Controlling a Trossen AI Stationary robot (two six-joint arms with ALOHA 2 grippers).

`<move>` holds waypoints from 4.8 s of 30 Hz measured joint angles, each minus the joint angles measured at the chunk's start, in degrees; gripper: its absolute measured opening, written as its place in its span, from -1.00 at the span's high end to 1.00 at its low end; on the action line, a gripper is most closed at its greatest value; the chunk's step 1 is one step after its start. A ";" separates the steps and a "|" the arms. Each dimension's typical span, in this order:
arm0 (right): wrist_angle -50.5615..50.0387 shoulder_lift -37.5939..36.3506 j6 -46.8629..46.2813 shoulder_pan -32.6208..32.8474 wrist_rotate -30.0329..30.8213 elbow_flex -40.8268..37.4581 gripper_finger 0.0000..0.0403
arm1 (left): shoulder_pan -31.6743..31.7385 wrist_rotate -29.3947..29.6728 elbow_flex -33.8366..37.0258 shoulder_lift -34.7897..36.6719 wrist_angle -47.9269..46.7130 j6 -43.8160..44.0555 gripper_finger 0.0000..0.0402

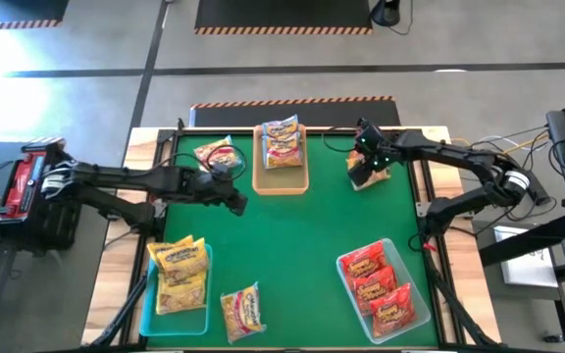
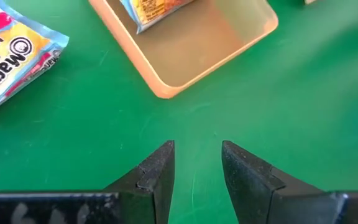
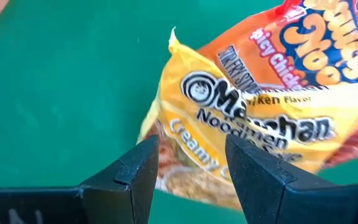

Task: Sort Maruchan noodles
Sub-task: Put the yellow noodle pack into the blue bin

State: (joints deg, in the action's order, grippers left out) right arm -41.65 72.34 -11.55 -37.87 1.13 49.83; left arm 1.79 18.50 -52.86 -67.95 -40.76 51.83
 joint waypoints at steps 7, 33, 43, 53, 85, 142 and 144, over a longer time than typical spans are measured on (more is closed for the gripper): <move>-6.14 0.23 5.01 -0.02 0.60 0.96 0.13 | 0.99 -1.32 0.04 -7.37 6.79 -0.84 0.43; 3.45 6.40 2.36 8.96 -15.12 -2.92 0.13 | 0.92 -4.53 -6.47 -13.99 17.70 -3.43 0.43; 11.18 5.25 -0.43 16.03 -25.77 -1.99 0.13 | 0.83 -4.17 -6.47 -14.05 21.68 -3.21 0.43; 6.61 4.25 4.68 16.24 -11.79 -3.11 0.13 | -2.16 -4.05 -6.47 -14.43 22.34 0.37 0.43; 22.43 8.96 -5.06 32.81 -16.04 -4.10 0.13 | -8.59 -1.74 -6.36 -37.66 51.85 19.88 0.43; 21.35 10.27 -3.48 27.13 -26.48 9.10 0.08 | -9.56 -1.31 -6.47 -44.30 43.66 39.39 0.69; 21.05 10.33 -1.85 27.65 -26.59 9.07 0.02 | -9.56 -1.29 -6.47 -44.32 43.68 39.37 0.69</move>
State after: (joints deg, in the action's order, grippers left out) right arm -20.60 82.67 -13.40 -10.22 -25.47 58.90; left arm -7.77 17.21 -59.33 -112.26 2.92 91.20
